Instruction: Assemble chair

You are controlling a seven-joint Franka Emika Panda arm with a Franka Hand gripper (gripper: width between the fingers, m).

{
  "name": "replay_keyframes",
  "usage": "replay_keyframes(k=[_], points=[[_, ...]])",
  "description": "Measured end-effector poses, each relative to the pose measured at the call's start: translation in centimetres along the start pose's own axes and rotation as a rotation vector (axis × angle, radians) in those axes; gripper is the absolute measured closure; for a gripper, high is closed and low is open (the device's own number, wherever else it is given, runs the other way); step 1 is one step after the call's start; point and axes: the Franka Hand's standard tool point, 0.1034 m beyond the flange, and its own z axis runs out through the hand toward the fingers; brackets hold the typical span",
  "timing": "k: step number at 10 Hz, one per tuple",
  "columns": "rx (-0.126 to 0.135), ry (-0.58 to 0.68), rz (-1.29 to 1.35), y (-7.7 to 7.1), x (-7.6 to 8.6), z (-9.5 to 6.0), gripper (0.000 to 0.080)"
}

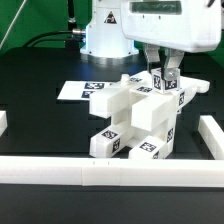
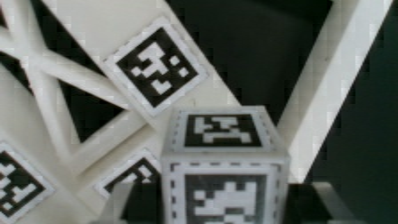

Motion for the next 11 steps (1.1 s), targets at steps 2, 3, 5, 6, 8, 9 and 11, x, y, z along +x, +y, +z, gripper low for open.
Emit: replay_keyframes(k=[2,3,5,6,8,9,11], points=[[0.003,-0.002,0.044,-0.04,-0.14,0.02,0.0515],[-0.001,-0.005,0.005,-0.04,-0.23,0.01,0.0452],[-0.001,-0.011,-0.112,-0.53,-0.74,-0.28,0.0186],[0.011,-0.006,-0.205,-0.75,-0.80,-0.33,0.0186],[0.011,-0.004,-0.414,-0.74,-0.71,-0.33,0.0151],[0.009,-0.003,-0.488,-0.72,-0.74,-0.32,0.0151],[-0.012,0.000,-0.766,-0.70,-1.03,-0.33,0.0150]])
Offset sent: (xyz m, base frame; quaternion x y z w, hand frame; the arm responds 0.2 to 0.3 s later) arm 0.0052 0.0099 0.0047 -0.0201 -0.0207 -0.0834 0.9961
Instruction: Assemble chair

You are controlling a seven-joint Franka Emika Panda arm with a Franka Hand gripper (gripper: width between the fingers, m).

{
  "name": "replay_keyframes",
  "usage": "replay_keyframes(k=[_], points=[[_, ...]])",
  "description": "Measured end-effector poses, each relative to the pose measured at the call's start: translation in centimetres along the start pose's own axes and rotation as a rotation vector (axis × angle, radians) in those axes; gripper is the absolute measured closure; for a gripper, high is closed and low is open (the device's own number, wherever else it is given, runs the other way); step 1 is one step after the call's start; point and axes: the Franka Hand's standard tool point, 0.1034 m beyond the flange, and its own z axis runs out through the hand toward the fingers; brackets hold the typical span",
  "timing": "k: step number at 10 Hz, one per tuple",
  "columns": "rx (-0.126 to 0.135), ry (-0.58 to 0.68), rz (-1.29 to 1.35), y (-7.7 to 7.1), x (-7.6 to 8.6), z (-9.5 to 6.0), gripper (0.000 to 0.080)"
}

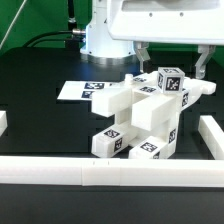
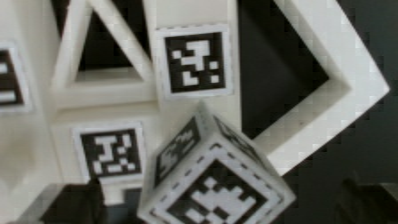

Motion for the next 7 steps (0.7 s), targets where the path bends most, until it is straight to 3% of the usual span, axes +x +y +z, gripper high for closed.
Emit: replay_keyframes(k=[7], points=[[-0.070,0.010,-0.647,0.23,-0.14,0.51,0.0150]])
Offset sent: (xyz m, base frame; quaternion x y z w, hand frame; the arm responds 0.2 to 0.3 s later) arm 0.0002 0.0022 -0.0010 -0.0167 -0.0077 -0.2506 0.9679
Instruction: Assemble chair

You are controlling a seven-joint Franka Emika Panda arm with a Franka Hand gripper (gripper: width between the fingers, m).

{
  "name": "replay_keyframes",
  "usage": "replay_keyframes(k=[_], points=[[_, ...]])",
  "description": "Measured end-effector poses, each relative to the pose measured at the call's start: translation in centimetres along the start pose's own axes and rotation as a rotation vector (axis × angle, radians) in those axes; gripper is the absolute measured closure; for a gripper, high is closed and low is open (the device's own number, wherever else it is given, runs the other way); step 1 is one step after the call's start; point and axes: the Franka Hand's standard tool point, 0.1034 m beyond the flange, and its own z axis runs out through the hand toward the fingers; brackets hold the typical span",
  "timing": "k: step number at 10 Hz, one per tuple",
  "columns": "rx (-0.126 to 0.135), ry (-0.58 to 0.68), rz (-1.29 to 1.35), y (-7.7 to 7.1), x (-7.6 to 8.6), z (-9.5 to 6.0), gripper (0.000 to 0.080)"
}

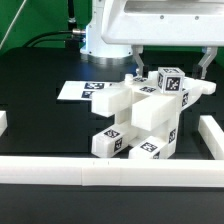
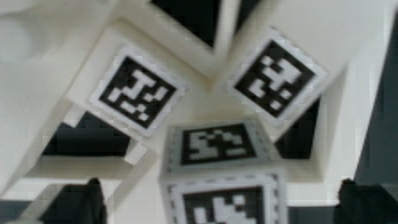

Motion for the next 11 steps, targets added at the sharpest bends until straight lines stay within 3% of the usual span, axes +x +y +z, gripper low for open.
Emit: replay_keyframes(k=[2,3,4,5,6,9,11], points=[[-0.006,-0.006,-0.089,0.36,-0.32,0.27,0.0150],[-0.006,-0.006,-0.092,0.48,-0.32,0.27,0.0246],[-0.006,-0.006,-0.090,0.48,-0.32,0.28,0.0246],[-0.006,-0.006,-0.090,0.49,-0.33,0.29,0.0429],[-0.006,-0.006,-0.090,0.49,-0.32,0.29,0.0515],[-0.006,-0.006,-0.063,0.49,-0.33,0.30,0.0515],[0.006,-0.003,0.140,0.47,-0.33,0.32,0.0515]])
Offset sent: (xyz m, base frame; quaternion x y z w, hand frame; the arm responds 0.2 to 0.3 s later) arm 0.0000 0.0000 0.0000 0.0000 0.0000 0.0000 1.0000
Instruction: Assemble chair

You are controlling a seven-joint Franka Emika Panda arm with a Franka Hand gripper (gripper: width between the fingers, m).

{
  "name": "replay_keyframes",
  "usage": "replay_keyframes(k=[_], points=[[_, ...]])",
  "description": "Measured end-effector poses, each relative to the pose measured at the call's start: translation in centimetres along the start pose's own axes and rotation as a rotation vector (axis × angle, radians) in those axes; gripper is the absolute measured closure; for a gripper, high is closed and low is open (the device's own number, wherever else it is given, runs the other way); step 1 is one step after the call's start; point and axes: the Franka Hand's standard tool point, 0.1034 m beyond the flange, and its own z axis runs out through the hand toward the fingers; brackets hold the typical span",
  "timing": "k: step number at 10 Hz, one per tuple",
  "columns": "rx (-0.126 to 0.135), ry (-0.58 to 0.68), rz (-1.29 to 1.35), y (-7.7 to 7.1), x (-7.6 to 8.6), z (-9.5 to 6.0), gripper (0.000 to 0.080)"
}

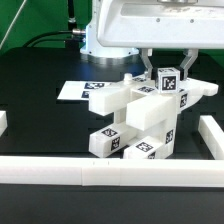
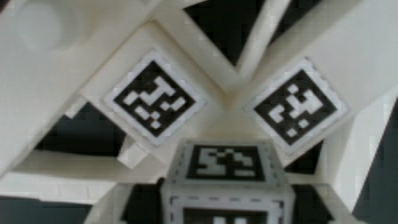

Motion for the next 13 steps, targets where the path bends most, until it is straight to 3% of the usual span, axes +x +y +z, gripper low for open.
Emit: replay_keyframes(k=[2,4,7,10,11,12,13], points=[[0.005,-0.001,0.176,-0.04,-0.02,0.02,0.0515],[0.031,-0.006,0.462,-0.15,0.00,0.05,0.0515],[0.034,-0.012,0.810,-0.43,0.18,0.09,0.0515],[0.044,-0.017,0.930,-0.44,0.35,0.07,0.0515],[0.044,-0.017,0.921,-0.43,0.32,0.13,0.0405],[0.043,-0.016,0.856,-0.36,0.33,0.14,0.0405],[0.043,-0.007,0.752,-0.25,0.46,0.11,0.0269]])
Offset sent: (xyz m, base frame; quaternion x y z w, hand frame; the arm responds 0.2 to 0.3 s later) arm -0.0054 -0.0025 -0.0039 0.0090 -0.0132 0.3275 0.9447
